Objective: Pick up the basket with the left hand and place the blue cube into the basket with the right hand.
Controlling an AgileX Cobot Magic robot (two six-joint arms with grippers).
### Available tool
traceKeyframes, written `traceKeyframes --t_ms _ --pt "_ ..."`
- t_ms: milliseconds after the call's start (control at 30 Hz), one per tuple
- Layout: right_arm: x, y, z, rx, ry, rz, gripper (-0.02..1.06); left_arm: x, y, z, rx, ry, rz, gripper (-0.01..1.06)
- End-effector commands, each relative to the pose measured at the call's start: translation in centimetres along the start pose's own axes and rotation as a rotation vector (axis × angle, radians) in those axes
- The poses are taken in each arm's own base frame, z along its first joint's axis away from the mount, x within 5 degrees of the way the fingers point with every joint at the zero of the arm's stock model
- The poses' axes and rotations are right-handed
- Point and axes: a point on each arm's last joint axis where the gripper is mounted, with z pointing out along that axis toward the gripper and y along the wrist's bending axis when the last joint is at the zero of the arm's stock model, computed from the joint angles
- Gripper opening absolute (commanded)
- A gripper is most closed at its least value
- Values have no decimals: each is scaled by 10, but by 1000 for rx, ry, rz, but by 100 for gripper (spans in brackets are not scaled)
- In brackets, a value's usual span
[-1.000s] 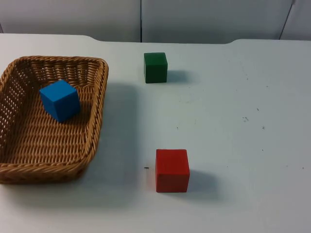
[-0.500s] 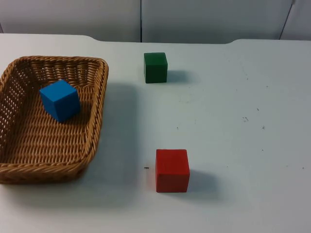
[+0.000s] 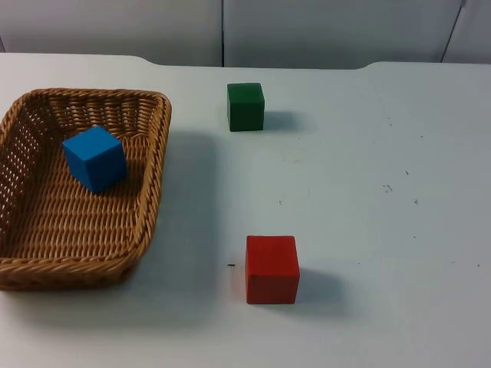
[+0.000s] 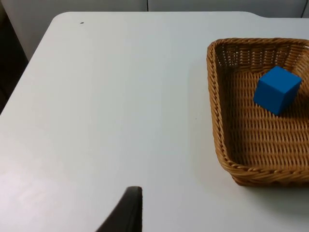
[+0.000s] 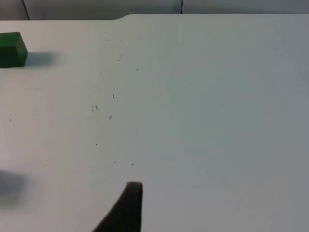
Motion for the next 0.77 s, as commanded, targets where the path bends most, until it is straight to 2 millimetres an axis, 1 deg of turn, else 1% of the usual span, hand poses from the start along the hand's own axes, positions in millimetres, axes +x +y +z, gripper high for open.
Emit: traceKeyframes --t_ms 0,467,733 --pt "1 0 1 7 -7 0 105 0 0 0 9 -12 -2 105" --pt "1 0 1 7 -7 0 105 0 0 0 16 -12 3 105" --pt "1 0 1 7 -7 0 105 0 1 0 110 -15 53 105"
